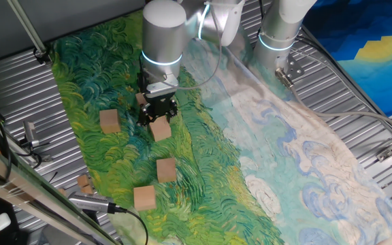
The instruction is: Stack the blocks into a pyramid shape
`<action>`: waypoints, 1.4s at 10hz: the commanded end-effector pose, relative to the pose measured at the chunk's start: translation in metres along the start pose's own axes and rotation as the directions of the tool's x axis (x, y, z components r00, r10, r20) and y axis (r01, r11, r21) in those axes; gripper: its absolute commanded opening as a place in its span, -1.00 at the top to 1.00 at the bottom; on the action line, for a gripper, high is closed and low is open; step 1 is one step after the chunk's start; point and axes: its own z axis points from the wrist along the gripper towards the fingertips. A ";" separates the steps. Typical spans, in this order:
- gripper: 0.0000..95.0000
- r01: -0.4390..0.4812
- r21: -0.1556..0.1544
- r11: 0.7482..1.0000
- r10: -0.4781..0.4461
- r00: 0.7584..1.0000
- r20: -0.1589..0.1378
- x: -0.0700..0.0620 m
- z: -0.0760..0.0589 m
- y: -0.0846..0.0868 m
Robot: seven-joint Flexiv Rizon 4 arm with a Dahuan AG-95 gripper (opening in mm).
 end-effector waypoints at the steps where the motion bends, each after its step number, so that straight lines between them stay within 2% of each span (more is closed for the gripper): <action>1: -0.20 -0.119 -0.013 0.993 0.119 0.993 -0.008 -0.004 -0.019 0.002; 2: 0.60 -0.185 -0.017 0.983 0.184 0.982 -0.043 -0.010 -0.032 0.002; 3: 1.00 -0.191 -0.014 0.981 0.190 0.980 -0.062 -0.014 -0.038 0.003; 4: 0.60 -0.192 -0.007 0.981 0.191 0.978 -0.084 -0.020 -0.042 0.004; 7: 0.60 -0.165 -0.002 0.986 0.164 0.984 -0.075 -0.026 -0.033 0.004; 8: 0.20 -0.148 -0.005 0.989 0.147 0.988 -0.041 -0.023 -0.022 0.004; 9: 0.20 -0.132 -0.008 0.991 0.132 0.991 -0.019 -0.022 -0.014 0.004; 10: -0.20 -0.112 -0.010 0.994 0.112 0.994 0.007 -0.020 -0.004 0.005; 11: -0.60 -0.098 -0.007 0.995 0.098 0.995 0.017 -0.019 0.002 0.006; 12: -0.60 -0.093 -0.007 0.996 0.093 0.995 0.028 -0.018 0.006 0.006; 14: -0.60 -0.084 -0.001 0.996 0.084 0.996 0.029 -0.017 0.008 0.007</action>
